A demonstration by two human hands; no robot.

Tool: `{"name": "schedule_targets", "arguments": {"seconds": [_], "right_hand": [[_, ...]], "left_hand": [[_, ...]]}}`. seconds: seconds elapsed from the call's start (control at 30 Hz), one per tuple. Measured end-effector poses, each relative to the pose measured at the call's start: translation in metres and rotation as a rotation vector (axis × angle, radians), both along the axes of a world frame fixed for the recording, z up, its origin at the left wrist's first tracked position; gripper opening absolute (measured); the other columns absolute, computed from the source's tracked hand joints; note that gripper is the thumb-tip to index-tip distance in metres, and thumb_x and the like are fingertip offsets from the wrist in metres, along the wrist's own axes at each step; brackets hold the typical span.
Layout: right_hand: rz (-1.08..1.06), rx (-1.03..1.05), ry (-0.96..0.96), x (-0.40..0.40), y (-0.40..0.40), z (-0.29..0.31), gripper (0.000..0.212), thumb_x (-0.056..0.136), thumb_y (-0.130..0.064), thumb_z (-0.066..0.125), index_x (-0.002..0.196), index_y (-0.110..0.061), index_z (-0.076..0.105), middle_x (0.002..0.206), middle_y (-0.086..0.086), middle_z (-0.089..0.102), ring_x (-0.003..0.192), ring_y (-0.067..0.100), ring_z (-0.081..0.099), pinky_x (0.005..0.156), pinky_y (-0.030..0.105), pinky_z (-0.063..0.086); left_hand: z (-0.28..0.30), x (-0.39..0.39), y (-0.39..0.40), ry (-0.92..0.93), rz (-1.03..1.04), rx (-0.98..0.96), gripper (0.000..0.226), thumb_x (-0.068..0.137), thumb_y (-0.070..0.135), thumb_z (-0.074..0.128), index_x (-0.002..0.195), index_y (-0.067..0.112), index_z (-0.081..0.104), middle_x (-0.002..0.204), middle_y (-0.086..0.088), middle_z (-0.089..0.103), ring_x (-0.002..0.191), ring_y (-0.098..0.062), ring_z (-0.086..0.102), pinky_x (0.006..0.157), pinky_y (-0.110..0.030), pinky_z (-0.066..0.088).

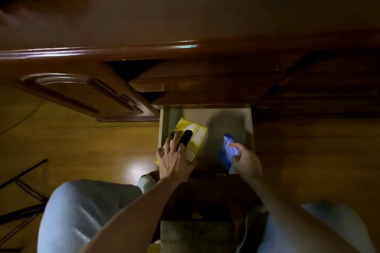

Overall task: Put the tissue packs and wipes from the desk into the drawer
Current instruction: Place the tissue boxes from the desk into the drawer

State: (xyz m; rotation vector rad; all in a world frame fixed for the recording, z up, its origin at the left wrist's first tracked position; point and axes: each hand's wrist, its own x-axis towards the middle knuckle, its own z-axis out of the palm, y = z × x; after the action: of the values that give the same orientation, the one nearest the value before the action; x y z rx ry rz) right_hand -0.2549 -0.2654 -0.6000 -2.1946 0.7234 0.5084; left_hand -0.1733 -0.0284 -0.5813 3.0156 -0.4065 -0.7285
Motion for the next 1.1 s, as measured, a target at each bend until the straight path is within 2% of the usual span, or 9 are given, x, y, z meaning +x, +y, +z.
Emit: {"name": "schedule_targets", "arguments": {"seconds": [0.13, 0.2, 0.33, 0.4, 0.5, 0.63, 0.8, 0.93, 1.1], "right_hand": [[0.047, -0.006, -0.056, 0.041, -0.001, -0.046, 0.040, 0.097, -0.019, 0.061, 0.134, -0.034, 0.057, 0.121, 0.000, 0.068, 0.088, 0.010, 0.061, 0.068, 0.021, 0.048], [0.076, -0.050, -0.121, 0.055, 0.000, -0.068, 0.039, 0.096, -0.019, 0.062, 0.132, -0.034, 0.060, 0.120, -0.001, 0.069, 0.096, 0.016, 0.065, 0.074, 0.028, 0.054], [0.100, -0.174, -0.308, 0.071, 0.003, -0.106, 0.039, 0.091, -0.013, 0.066, 0.126, -0.029, 0.066, 0.123, 0.000, 0.069, 0.104, 0.026, 0.067, 0.083, 0.033, 0.053], [0.146, -0.216, -0.386, 0.059, 0.005, -0.114, 0.039, 0.086, -0.009, 0.069, 0.122, -0.024, 0.069, 0.124, 0.002, 0.065, 0.105, 0.028, 0.066, 0.083, 0.032, 0.049], [0.116, -0.176, -0.346, 0.025, 0.013, -0.106, 0.039, 0.081, -0.006, 0.070, 0.116, -0.022, 0.073, 0.118, 0.003, 0.068, 0.104, 0.027, 0.065, 0.079, 0.026, 0.043], [0.101, -0.143, -0.372, 0.023, 0.010, -0.087, 0.038, 0.081, -0.002, 0.069, 0.113, -0.023, 0.073, 0.116, -0.001, 0.070, 0.106, 0.021, 0.066, 0.091, 0.027, 0.049], [0.237, -0.252, -0.259, 0.017, 0.020, -0.078, 0.044, 0.085, -0.001, 0.071, 0.120, -0.028, 0.068, 0.125, -0.005, 0.063, 0.111, 0.018, 0.063, 0.096, 0.033, 0.052], [0.332, -0.284, -0.136, 0.033, 0.033, -0.070, 0.045, 0.086, -0.011, 0.074, 0.123, -0.035, 0.064, 0.126, -0.007, 0.061, 0.113, 0.018, 0.062, 0.094, 0.032, 0.052], [0.417, -0.087, -0.039, 0.043, 0.045, -0.082, 0.044, 0.089, -0.029, 0.074, 0.130, -0.036, 0.059, 0.123, -0.011, 0.066, 0.109, 0.010, 0.062, 0.088, 0.031, 0.055]], "left_hand": [[-0.063, 0.028, -0.005, -0.053, -0.001, -0.020, 0.084, 0.076, 0.081, 0.035, 0.136, 0.025, 0.049, 0.167, 0.003, 0.007, 0.151, -0.027, 0.009, 0.111, -0.058, 0.022], [-0.097, 0.035, -0.007, -0.042, -0.037, -0.007, 0.085, 0.078, 0.080, 0.038, 0.139, 0.022, 0.047, 0.167, 0.001, 0.006, 0.151, -0.028, 0.009, 0.112, -0.059, 0.021], [-0.148, 0.034, -0.014, -0.130, -0.004, -0.069, 0.087, 0.080, 0.080, 0.032, 0.138, 0.017, 0.049, 0.166, -0.005, 0.014, 0.151, -0.029, 0.012, 0.116, -0.053, 0.019], [-0.157, 0.024, -0.010, -0.175, -0.004, -0.045, 0.081, 0.083, 0.074, 0.041, 0.136, 0.013, 0.051, 0.163, -0.008, 0.021, 0.148, -0.030, 0.019, 0.115, -0.048, 0.022], [-0.144, -0.002, 0.002, -0.076, 0.169, -0.058, 0.072, 0.085, 0.065, 0.053, 0.136, 0.014, 0.051, 0.158, -0.009, 0.025, 0.143, -0.032, 0.026, 0.110, -0.047, 0.030], [-0.129, 0.003, 0.009, 0.016, 0.262, -0.087, 0.078, 0.086, 0.071, 0.049, 0.142, 0.016, 0.048, 0.160, -0.007, 0.020, 0.145, -0.030, 0.019, 0.114, -0.048, 0.029], [-0.124, -0.004, 0.031, 0.124, 0.013, -0.012, 0.065, 0.091, 0.063, 0.047, 0.130, 0.012, 0.060, 0.166, -0.008, 0.004, 0.151, -0.032, 0.007, 0.116, -0.049, 0.023], [-0.117, -0.004, 0.047, 0.080, -0.143, 0.054, 0.054, 0.098, 0.052, 0.042, 0.132, 0.015, 0.061, 0.164, -0.008, 0.016, 0.151, -0.032, 0.009, 0.118, -0.050, 0.021], [-0.121, 0.003, 0.053, -0.038, -0.307, 0.139, 0.048, 0.098, 0.050, 0.040, 0.131, 0.023, 0.062, 0.158, -0.009, 0.030, 0.150, -0.031, 0.013, 0.118, -0.053, 0.017]]}}
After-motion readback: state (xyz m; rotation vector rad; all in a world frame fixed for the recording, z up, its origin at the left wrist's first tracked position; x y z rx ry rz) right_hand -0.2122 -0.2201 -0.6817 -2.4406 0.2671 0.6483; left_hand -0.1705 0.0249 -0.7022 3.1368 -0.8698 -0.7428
